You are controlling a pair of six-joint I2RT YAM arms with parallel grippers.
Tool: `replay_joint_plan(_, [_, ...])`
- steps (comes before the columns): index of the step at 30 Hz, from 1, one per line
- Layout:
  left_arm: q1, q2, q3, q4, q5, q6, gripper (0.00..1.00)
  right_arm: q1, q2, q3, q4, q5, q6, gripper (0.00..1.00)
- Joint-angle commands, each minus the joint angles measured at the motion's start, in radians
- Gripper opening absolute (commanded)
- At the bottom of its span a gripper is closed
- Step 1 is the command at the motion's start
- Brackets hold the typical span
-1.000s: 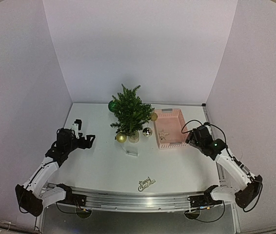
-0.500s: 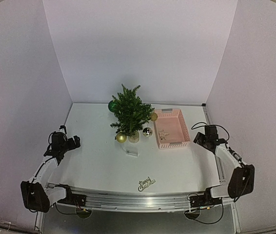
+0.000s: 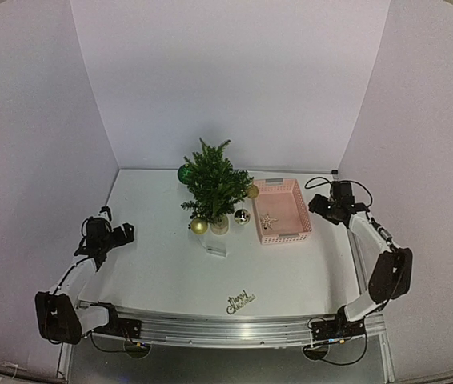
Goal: Decorate the small christmas tree
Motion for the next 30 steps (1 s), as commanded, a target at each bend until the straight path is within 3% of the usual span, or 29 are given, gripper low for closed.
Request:
replay_joint_plan(1, [0.007,0.039,-0.01,0.075,0.052,-0.023,1.0,0.099,0.079,0.121,-0.106,0.018,-0.042,0.85])
replay_joint_plan(7, [0.007,0.126,0.02,0.133,0.085,-0.026,1.0,0.203,0.3,0.341,-0.28,0.08,-0.089,0.8])
replay_joint_plan(15, [0.007,0.272,0.156,0.059,0.07,0.044,1.0,0.237,0.578,0.566,-0.35,0.004,-0.111,0.45])
replay_joint_plan(18, [0.007,0.316,0.185,0.089,0.07,0.059,1.0,0.256,0.648,0.635,-0.374,-0.01,-0.11,0.46])
replay_joint_plan(22, [0.006,0.343,0.211,0.097,0.09,0.075,1.0,0.257,0.713,0.685,-0.377,-0.027,-0.051,0.62])
replay_joint_plan(30, [0.007,0.365,0.223,0.076,0.105,0.102,1.0,0.275,0.748,0.771,-0.446,-0.011,0.148,0.5])
